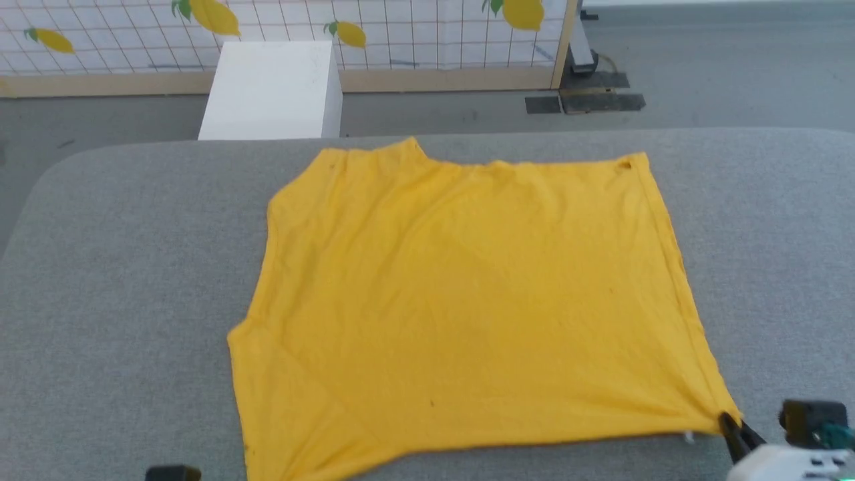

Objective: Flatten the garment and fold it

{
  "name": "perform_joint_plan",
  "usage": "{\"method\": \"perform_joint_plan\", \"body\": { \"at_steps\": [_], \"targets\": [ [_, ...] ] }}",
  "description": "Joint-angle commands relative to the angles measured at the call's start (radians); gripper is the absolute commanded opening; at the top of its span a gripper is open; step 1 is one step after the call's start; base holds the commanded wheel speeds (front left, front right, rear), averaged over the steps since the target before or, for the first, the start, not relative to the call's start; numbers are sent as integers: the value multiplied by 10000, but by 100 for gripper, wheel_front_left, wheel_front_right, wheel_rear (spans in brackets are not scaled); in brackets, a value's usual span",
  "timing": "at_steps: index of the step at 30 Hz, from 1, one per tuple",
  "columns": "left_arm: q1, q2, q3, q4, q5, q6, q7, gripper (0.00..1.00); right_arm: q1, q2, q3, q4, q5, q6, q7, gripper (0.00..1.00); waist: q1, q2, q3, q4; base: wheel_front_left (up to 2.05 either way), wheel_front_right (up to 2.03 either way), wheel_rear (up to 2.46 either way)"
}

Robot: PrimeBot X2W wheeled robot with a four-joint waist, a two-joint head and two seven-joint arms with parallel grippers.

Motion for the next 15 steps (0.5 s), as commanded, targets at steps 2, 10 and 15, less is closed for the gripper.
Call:
{"method": "perform_joint_plan", "body": {
  "at_steps": [2, 10, 15],
  "targets": [
    [437, -45, -110, -139, 312, 161, -263, 0, 401, 157, -296, -352, -158, -19, -186, 0, 1, 0, -147, -2, 0, 0, 0],
    [-490, -526, -348, 90, 2040, 151, -3529, 0, 475, 426, -27, -264, -166, -19, -2399, 0, 1, 0, -183, -3, 0, 0, 0],
    [-1552, -928, -468, 859, 2722, 65, -5306, 0, 38, 456, 341, 232, -255, -19, -3327, 0, 1, 0, -140, -24, 0, 0, 0]
  ]
}}
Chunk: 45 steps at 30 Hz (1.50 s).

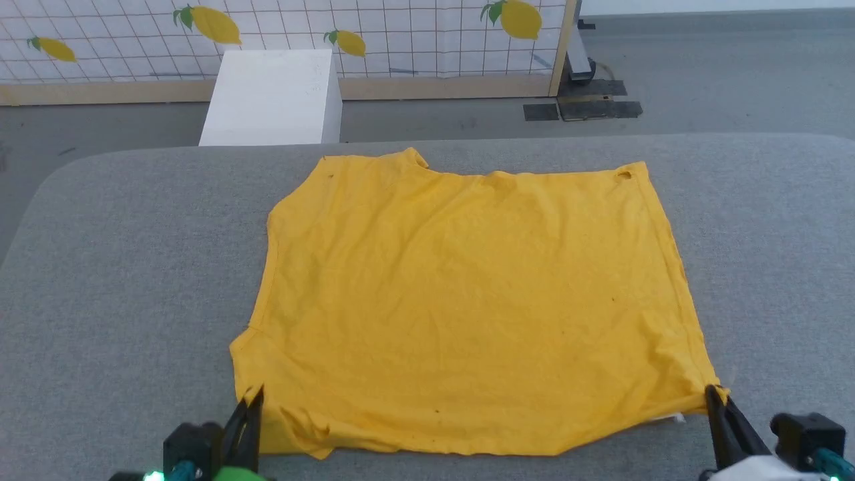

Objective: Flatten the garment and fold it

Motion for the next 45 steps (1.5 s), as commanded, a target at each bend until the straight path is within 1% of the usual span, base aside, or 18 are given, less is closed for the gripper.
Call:
{"method": "perform_joint_plan", "body": {
  "at_steps": [1, 5, 9, 12, 15, 19, 23, 27, 28, 32, 35, 36, 37, 38, 39, 42, 45],
  "targets": [
    [-1040, -211, -11, 532, 281, -104, -519, 0, -747, -51, 285, 185, -172, -15, -146, 0, 1, 0, 133, -63, 0, 0, 0],
    [-2339, -249, 16, 1028, 431, -353, -761, 0, -1674, -399, 590, 474, -261, -15, -75, 0, 1, 0, 480, -164, 0, 0, 0],
    [-3683, -93, 60, 1433, 561, -711, -851, 0, -2704, -865, 934, 750, -326, -15, 204, 0, 1, 0, 928, -258, 0, 0, 0],
    [-4580, 109, 61, 1857, 619, -1033, -785, 0, -3430, -1213, 1126, 971, -318, -15, 466, 0, 1, 0, 1285, -319, 0, 0, 0],
    [-5293, 285, 122, 2314, 609, -1254, -676, 0, -4064, -1492, 1221, 1212, -282, -15, 721, 0, 1, 0, 1641, -374, 0, 0, 0],
    [-6003, 497, 126, 3090, 509, -1533, -150, 0, -4827, -1713, 1321, 1694, -120, -15, 1147, 0, 1, 0, 2101, -447, 0, 0, 0],
    [-6539, 644, 13, 3854, 256, -2014, 617, 0, -5447, -1819, 1345, 2199, 59, -15, 1791, 0, 1, 0, 2531, -493, 0, 0, 0],
    [-6843, 681, -146, 4688, -310, -2550, 1925, 0, -5948, -1873, 1412, 2730, 378, -15, 2706, 0, 1, 0, 2848, -522, 0, 0, 0],
    [-6862, 698, -245, 4902, -528, -2699, 2452, 0, -6064, -1905, 1488, 2855, 475, -15, 3008, 0, 1, 0, 2907, -531, 0, 0, 0],
    [-6852, 762, -444, 5287, -1455, -2973, 4154, 0, -6391, -1936, 1585, 3256, 858, -15, 4261, 0, 1, 0, 3018, -552, 0, 0, 0],
    [-6753, 852, -521, 5242, -2039, -3040, 4977, 0, -6533, -1919, 1506, 3348, 1063, -15, 5168, 0, 1, 0, 3001, -529, 0, 0, 0],
    [-6724, 870, -471, 5168, -2168, -3041, 5031, 11, -6560, -1901, 1429, 3312, 1101, -15, 5365, 7, 1, 0, 2960, -501, 0, 0, 0],
    [-6701, 881, -409, 5099, -2190, -2982, 4938, 48, -6555, -1870, 1348, 3273, 1132, -15, 5480, 46, 1, 0, 2912, -476, 0, 0, 0],
    [-6660, 896, -336, 4984, -2127, -2851, 4667, 96, -6517, -1824, 1270, 3209, 1160, -15, 5591, 96, 1, 0, 2839, -448, 0, 0, 0],
    [-6613, 881, -265, 4894, -2061, -2700, 4385, 100, -6462, -1787, 1207, 3132, 1178, -15, 5604, 100, 1, 0, 2752, -417, 0, 0, 0],
    [-6338, 759, 57, 4430, -1740, -2090, 2875, 100, -6150, -1636, 971, 2730, 1163, -15, 5185, 100, 1, 0, 2397, -335, 0, 0, 0],
    [-5800, 456, 450, 3946, -1549, -1494, 1095, 100, -5631, -1464, 839, 2248, 1094, -15, 4369, 100, 1, 0, 1966, -279, 0, 0, 0]
  ]
}}
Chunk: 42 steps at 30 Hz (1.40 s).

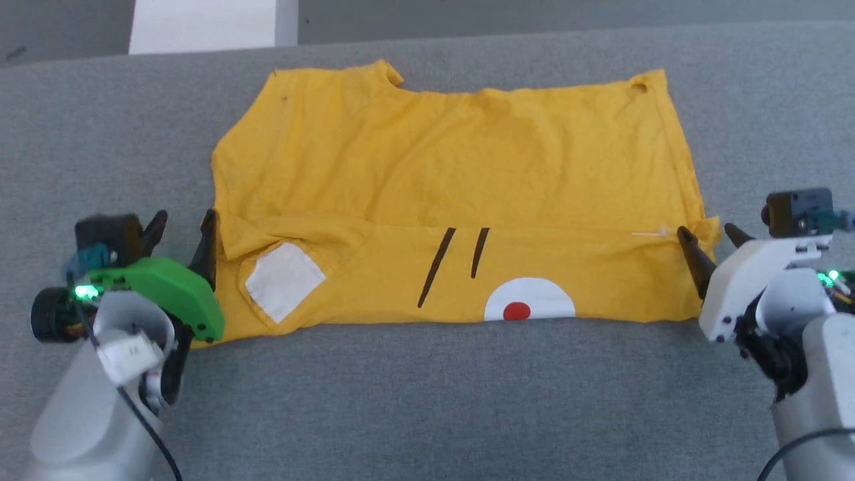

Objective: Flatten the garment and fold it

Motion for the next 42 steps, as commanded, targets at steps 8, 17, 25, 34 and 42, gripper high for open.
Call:
{"method": "perform_joint_plan", "body": {
  "at_steps": [8, 17, 25, 34, 42],
  "targets": [
    [2116, -765, 400, -880, 143, 1223, -2024, 100, 1648, 633, -49, -1293, -299, -15, -2949, 100, 0, 0, -1342, 15, 0, 0, 0],
    [3303, -1013, 556, -1093, -279, 2378, -741, 100, 3230, 1360, -110, -2248, -731, -15, -5226, 100, 0, 0, -1794, -340, 0, 0, 0],
    [3339, -758, 614, -1173, -880, 3001, 1622, 100, 3558, 1553, 101, -2464, -797, -15, -5675, 100, 0, 0, -1803, -759, 0, 0, 0],
    [3552, -491, 444, -1736, -1637, 3063, 3889, 0, 3367, 1582, 178, -2509, -1026, -15, -5712, 100, 0, 0, -1737, -996, 0, 0, 0],
    [3563, -457, 389, -2151, -1505, 3007, 3544, 0, 2422, 1585, -486, -1302, -566, -15, -4186, 100, 0, 0, -1613, -718, 0, 0, 0]
  ]
}}
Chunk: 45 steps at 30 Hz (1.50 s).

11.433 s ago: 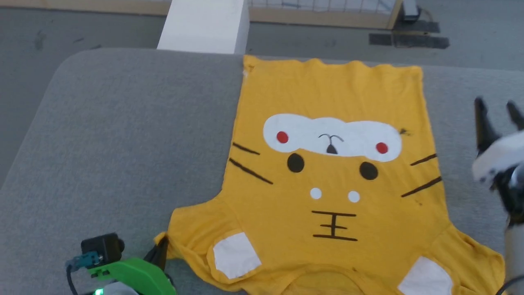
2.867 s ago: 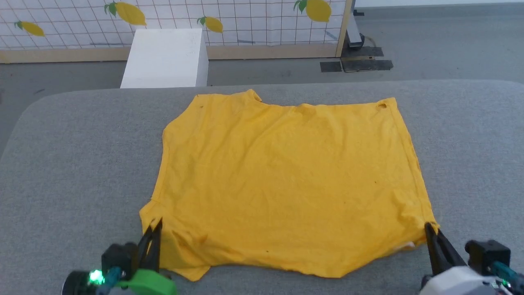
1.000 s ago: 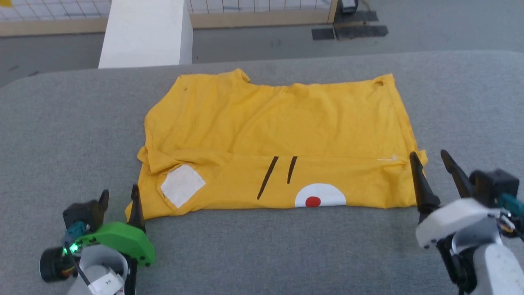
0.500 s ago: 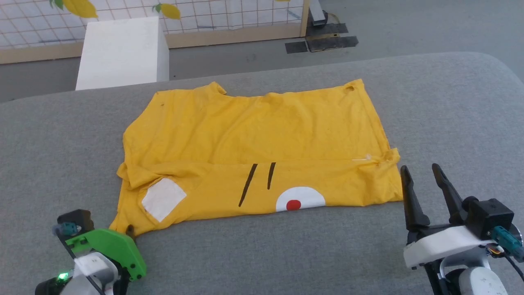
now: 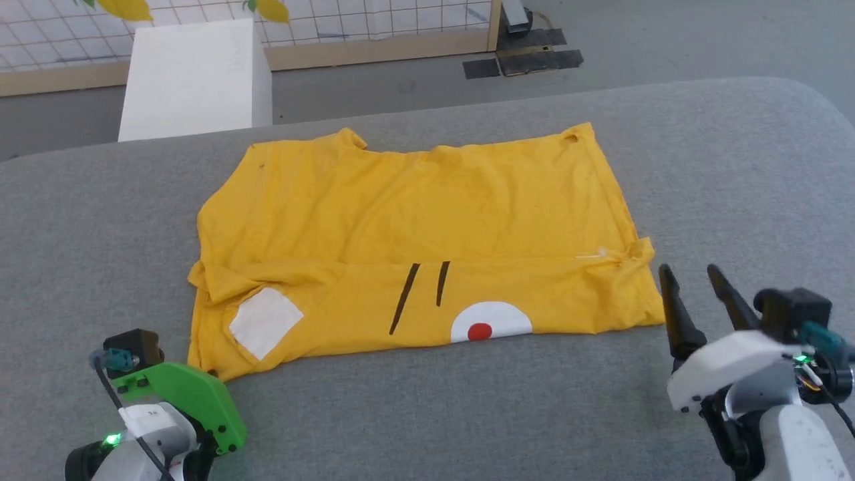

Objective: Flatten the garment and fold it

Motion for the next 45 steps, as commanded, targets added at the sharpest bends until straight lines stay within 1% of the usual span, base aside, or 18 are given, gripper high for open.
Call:
{"method": "perform_joint_plan", "body": {
  "at_steps": [1, 3, 7, 13, 14, 15, 16, 18, 20, 21, 23, 27, 31, 34, 36, 39, 45],
  "targets": [
    [188, -52, -93, 42, 71, -80, -28, 0, -301, 3, -185, 367, 126, -17, 762, 100, 0, 0, 44, 151, 0, 0, 0],
    [187, -92, -142, 20, 67, -134, -80, 0, -604, 3, -533, 901, 289, -17, 2044, 100, 0, 0, 70, 254, 0, 0, 0],
    [151, -161, -235, -1, 83, -238, -209, 0, -1233, 4, -1001, 1602, -47, -17, 4438, 100, 0, 0, 193, 436, 0, 0, 0],
    [-8, -119, -372, 36, 147, -427, -291, 0, -2012, 4, -1378, 2166, -591, -17, 7109, 100, 0, 0, 397, 615, 0, 0, 0],
    [-36, -119, -383, 46, 152, -445, -307, 0, -2061, 4, -1376, 2223, -644, -17, 7493, 90, 0, 0, 415, 633, 0, 0, 0],
    [-68, -119, -395, 58, 159, -464, -330, 0, -2102, 4, -1347, 2261, -707, -17, 7925, 71, 0, 0, 438, 654, 0, 0, 0],
    [-91, -117, -405, 68, 165, -481, -346, 0, -2106, 4, -1287, 2258, -816, -17, 8251, 36, 0, 0, 455, 664, 0, 0, 0],
    [-138, -110, -429, 77, 206, -533, -458, 0, -2087, 4, -1236, 2132, -917, -17, 8711, 0, 0, 0, 465, 684, 0, 0, 0],
    [-178, -120, -427, 70, 271, -587, -698, 0, -2034, 4, -1179, 1863, -950, -17, 8712, 0, 0, 0, 445, 689, 0, 0, 0],
    [-198, -139, -412, 65, 305, -621, -881, 0, -2011, 4, -1140, 1666, -899, -17, 8456, 0, 0, 0, 417, 678, 0, 0, 0],
    [-251, -137, -366, 23, 464, -682, -1398, 0, -1940, 4, -1091, 1340, -865, -17, 7700, 0, 0, 0, 348, 654, 0, 0, 0],
    [-300, -133, -199, -43, 944, -623, -2760, 0, -1653, 4, -937, 859, -533, -17, 5876, 0, 0, 0, 106, 608, 0, 0, 0],
    [-152, -141, -40, -210, 1491, -245, -3987, 0, -1102, 4, -804, 364, -105, -17, 4100, 0, 0, 0, -211, 616, 0, 0, 0],
    [206, -159, 21, -542, 1742, 76, -4487, 0, -448, 5, -770, -71, 149, -17, 3226, 0, 0, 0, -526, 668, 0, 0, 0],
    [582, -132, 36, -788, 1802, 240, -4574, 0, 76, 5, -760, -376, 337, -17, 2939, 0, 0, 0, -711, 671, 0, 0, 0],
    [1284, -80, 33, -1207, 1795, 466, -4486, 0, 886, 5, -779, -845, 559, -17, 2822, 0, 0, 0, -932, 650, 0, 0, 0],
    [2851, 36, -26, -1971, 1493, 940, -3616, 0, 2519, 5, -1290, -1479, 893, -17, 3510, 0, 0, 0, -1159, 683, 0, 0, 0]
  ]
}}
